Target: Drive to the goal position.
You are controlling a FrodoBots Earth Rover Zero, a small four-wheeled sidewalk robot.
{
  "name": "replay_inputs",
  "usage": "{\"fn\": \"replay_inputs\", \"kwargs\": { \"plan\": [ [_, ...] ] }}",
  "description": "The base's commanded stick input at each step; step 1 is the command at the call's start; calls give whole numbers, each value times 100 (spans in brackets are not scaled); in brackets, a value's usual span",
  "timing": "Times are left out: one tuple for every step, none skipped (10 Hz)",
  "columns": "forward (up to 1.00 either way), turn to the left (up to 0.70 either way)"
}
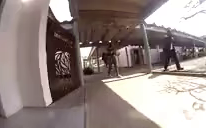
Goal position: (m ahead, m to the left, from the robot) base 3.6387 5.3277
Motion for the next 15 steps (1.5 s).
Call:
{"fn": "replay_inputs", "kwargs": {
  "plan": [
    [50,0],
    [50,0],
    [50,0],
    [50,0],
    [50,0],
    [50,0],
    [50,0],
    [50,0],
    [50,0],
    [50,0],
    [50,0],
    [50,0],
    [50,0],
    [50,0],
    [50,0]
  ]
}}
